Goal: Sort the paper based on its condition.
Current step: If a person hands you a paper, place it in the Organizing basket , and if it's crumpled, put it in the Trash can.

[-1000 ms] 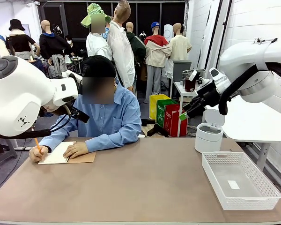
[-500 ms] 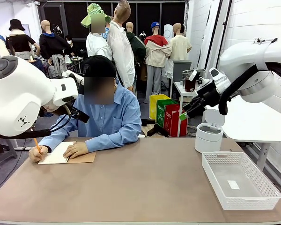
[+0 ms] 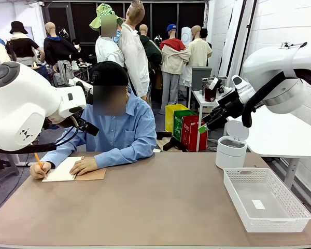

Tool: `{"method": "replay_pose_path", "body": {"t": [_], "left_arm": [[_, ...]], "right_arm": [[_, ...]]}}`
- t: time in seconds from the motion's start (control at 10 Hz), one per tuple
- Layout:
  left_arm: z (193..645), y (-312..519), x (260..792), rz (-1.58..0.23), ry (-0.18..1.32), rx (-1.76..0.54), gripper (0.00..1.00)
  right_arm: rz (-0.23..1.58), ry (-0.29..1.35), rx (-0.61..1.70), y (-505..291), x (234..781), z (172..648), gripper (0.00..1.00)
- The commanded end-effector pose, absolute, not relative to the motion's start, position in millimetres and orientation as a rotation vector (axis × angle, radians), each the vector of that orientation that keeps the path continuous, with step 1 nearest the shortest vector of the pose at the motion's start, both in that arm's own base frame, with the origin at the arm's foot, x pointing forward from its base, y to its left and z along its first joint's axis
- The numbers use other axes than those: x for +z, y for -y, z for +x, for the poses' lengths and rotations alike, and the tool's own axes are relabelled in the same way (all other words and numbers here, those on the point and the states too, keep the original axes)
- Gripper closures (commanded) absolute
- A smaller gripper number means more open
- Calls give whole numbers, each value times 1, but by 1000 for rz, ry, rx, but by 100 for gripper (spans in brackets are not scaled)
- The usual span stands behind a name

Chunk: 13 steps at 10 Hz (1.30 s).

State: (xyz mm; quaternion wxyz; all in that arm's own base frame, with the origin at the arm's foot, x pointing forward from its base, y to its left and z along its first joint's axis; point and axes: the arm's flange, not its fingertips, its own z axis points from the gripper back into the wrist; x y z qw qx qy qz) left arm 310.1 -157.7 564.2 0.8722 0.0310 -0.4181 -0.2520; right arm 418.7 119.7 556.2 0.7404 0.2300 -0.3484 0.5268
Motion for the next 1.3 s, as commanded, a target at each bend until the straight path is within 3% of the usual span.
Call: {"method": "replay_pose_path", "body": {"t": [0.0,1.2], "left_arm": [[310,157,563,78,880,-537,0],[310,157,563,78,880,-537,0]], "right_arm": [[506,768,1162,-119,556,419,0],[506,768,1162,-119,556,419,0]]}}
